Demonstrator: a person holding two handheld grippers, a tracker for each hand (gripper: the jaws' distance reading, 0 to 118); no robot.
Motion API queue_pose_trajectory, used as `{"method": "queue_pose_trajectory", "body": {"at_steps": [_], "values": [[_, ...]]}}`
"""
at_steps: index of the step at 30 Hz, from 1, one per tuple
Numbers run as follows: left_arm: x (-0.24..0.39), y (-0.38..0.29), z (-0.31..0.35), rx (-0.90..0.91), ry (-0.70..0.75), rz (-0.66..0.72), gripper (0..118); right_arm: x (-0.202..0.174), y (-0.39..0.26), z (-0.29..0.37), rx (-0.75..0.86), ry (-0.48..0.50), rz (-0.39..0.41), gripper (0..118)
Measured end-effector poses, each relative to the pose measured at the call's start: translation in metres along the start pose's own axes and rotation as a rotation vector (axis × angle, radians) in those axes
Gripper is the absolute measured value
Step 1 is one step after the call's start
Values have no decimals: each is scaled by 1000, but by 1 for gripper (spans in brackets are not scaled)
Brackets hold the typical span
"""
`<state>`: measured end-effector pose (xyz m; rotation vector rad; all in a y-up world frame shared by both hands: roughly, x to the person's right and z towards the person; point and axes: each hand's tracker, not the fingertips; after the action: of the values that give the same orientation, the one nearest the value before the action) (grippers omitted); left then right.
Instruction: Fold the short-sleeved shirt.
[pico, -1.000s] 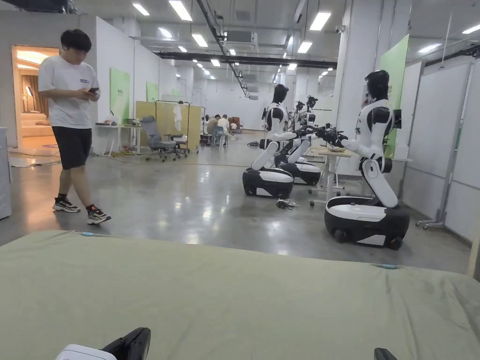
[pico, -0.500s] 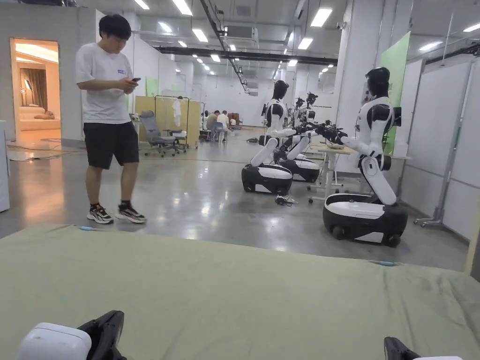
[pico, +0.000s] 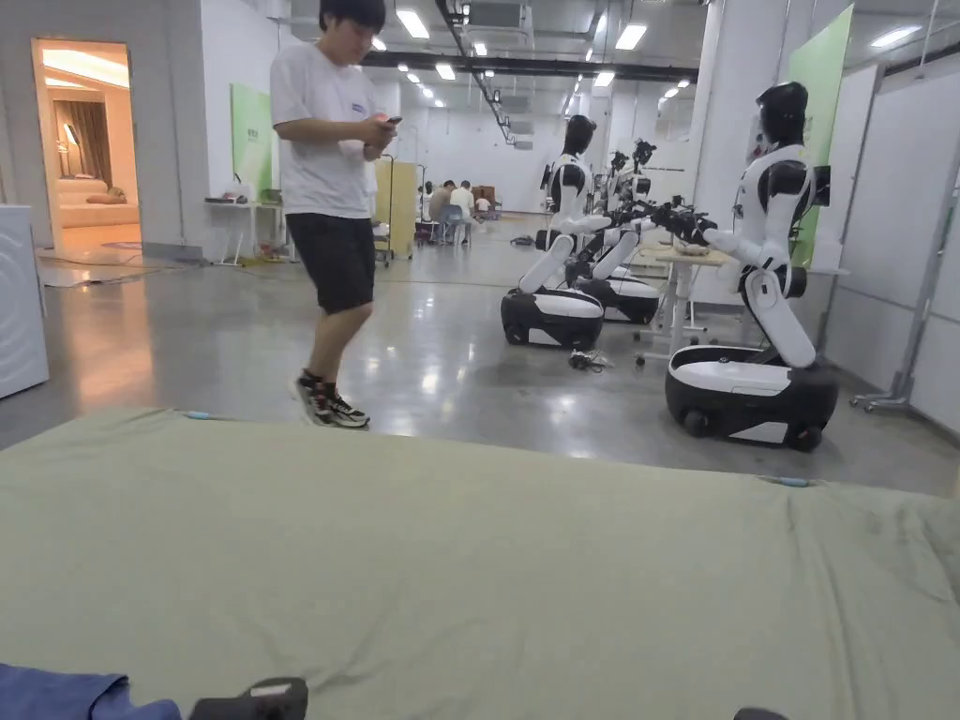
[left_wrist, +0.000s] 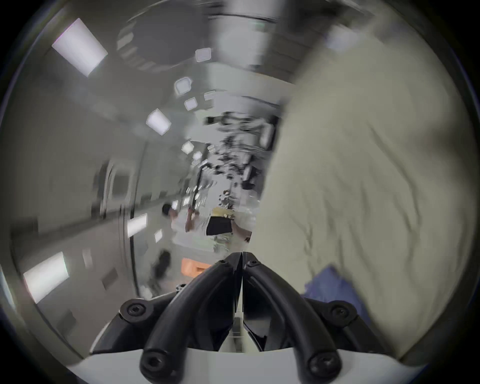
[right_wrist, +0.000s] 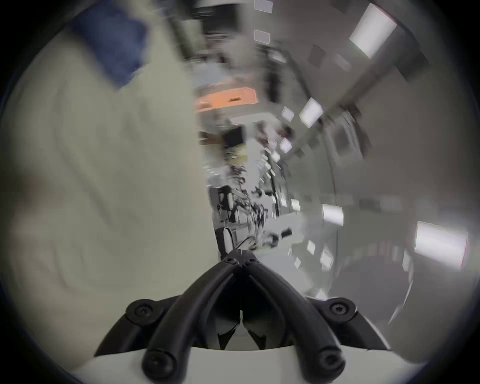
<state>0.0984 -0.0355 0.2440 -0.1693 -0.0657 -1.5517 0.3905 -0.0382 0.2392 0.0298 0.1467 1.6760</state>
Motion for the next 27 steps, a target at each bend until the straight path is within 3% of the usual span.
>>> {"method": "queue_pose_trajectory", "body": {"at_steps": [3,5,7,8,10,11,14,15,17,19,21,22,25,27], "values": [[31,-6,-2,11,-103,-202,3,-30,-2,13,93,87,223,0],[41,-5,-2,28,-117,-233,3,-42,-5,19,123,87,354,0],[34,-4,-2,24,-115,-118,3,-43,-7,18,112,64,309,0],[23,-1,-1,25,-113,0,3,-35,-6,15,71,57,207,0],[-9,-1,-1,-3,-128,301,3,-11,-4,4,-31,80,-74,0],[-27,-3,-3,-14,-116,464,3,3,-7,-1,-71,62,-240,0],[-75,-23,-3,13,-95,1010,3,51,-31,-13,-143,51,-883,0],[-85,-36,-3,39,-113,1222,3,58,-41,-13,-150,12,-1061,0],[-87,-58,0,163,-124,1527,3,65,-56,-12,-152,-42,-1307,0],[-78,-56,7,201,-37,1646,3,60,-61,-10,-128,-69,-1472,0],[-77,-48,11,174,-3,1631,3,58,-57,-8,-115,-72,-1560,0],[-75,-40,13,184,-13,1626,3,58,-56,-7,-101,-66,-1586,0],[-80,-44,18,314,-81,1680,3,64,-46,-6,-118,-77,-1564,0],[-85,-39,17,265,-44,1681,3,65,-46,-7,-118,-67,-1575,0]]}}
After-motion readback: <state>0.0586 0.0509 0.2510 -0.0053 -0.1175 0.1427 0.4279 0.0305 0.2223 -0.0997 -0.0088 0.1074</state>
